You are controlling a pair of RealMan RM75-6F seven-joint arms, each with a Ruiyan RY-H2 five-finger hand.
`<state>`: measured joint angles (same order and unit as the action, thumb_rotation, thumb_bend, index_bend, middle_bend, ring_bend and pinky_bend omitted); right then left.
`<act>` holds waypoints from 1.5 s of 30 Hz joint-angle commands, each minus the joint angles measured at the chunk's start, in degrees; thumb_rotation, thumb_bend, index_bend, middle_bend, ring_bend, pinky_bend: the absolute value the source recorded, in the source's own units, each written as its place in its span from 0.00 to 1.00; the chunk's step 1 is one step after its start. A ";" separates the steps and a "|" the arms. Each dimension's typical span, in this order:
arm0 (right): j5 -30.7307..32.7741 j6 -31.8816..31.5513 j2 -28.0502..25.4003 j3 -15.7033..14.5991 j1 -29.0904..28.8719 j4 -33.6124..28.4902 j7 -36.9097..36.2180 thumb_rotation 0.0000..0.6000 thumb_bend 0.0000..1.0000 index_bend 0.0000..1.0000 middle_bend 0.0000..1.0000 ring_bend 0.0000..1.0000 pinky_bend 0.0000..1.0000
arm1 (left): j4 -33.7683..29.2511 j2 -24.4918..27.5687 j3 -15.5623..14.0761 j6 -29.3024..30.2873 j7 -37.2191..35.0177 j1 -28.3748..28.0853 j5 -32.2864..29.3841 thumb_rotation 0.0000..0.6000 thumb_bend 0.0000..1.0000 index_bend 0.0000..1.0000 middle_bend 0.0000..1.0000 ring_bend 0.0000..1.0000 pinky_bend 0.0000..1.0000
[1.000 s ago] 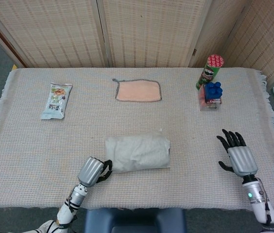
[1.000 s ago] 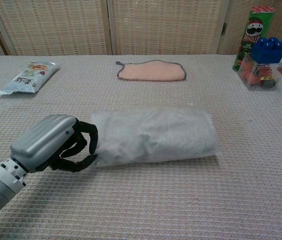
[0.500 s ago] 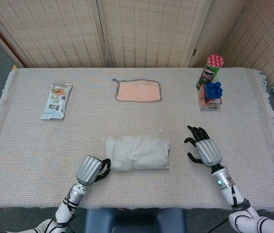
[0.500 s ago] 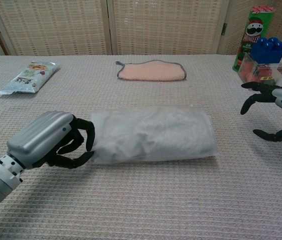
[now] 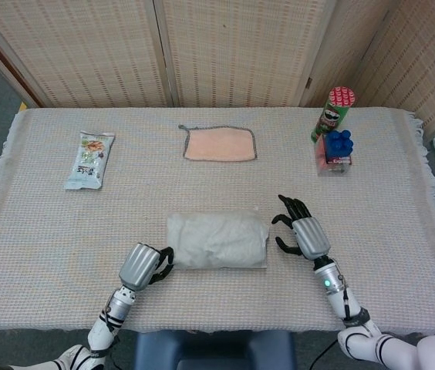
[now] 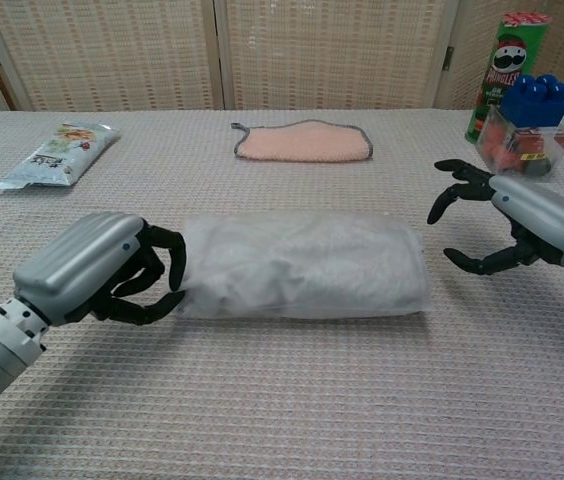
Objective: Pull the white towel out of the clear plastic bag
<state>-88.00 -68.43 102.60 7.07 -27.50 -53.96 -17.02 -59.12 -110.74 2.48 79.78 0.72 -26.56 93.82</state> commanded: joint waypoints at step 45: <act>-0.54 -6.86 13.14 -2.16 -1.79 26.28 -32.86 1.00 0.62 0.82 0.19 0.00 0.00 | -0.25 1.33 3.55 0.80 -2.47 0.31 -4.74 1.00 0.63 0.75 1.00 1.00 1.00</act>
<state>-88.71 -74.85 116.42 4.80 -29.64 -27.16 -50.33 -59.40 -109.44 6.01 80.55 -1.72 -26.28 89.11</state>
